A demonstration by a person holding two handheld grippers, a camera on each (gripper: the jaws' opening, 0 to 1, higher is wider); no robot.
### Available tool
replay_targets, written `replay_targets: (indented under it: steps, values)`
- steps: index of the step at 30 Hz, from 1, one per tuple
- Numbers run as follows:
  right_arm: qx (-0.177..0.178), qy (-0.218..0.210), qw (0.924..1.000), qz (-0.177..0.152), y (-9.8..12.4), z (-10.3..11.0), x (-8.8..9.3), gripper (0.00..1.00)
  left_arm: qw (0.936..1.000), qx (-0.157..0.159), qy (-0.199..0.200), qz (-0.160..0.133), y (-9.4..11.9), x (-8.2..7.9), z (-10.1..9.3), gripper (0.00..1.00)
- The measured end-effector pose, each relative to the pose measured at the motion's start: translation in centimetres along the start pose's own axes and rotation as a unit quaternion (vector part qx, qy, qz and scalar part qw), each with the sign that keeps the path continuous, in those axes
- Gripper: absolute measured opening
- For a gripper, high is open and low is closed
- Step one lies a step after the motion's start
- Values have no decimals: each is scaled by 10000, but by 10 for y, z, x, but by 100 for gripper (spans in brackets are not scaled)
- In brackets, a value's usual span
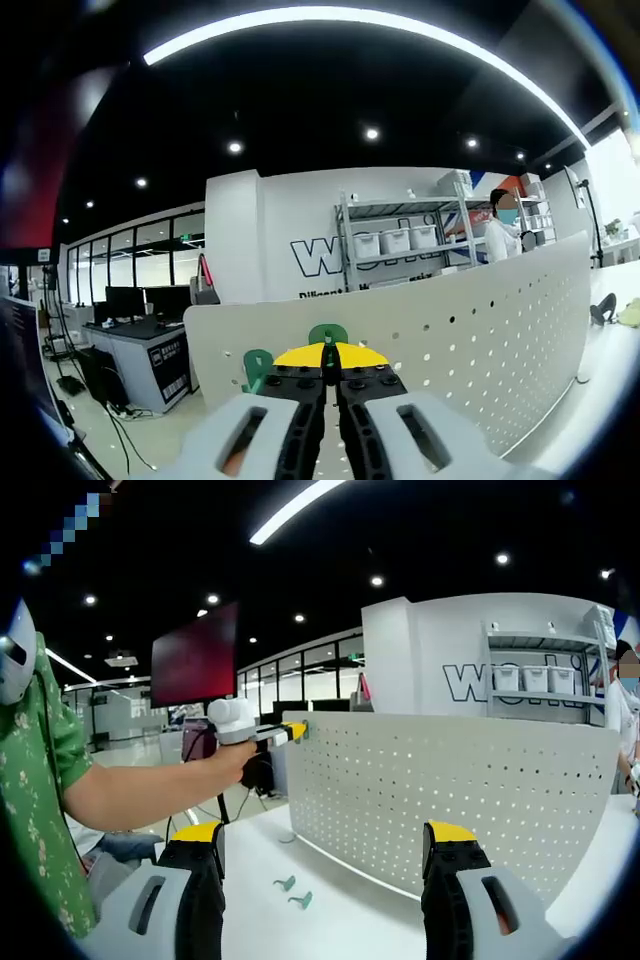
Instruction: Insert the hook assembly into the mounting plate slot until the hook locks in place.
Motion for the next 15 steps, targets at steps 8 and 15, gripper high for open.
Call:
replay_targets:
  steps: [8, 15]
  values:
    - [-11, 14, 10000, 15, -1, 0, 0, 83, 10000, -3, 18, -50, -1, 3, -2, 2]
    - [-6, 18, 10000, 21, 0, -1, -1, 83, 10000, -22, 13, -58, -3, 6, -1, 2]
Point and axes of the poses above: the point that each gripper's makers call its tool centre point, and the gripper's own axes: y roughly backward along the fingers, z roughly to its left, x roughly out of its underside, the point moved 10 cm from there along y, roughly backward along the fingers, and after that the axes turned 13 degrees about y, right-handed, at the moved point
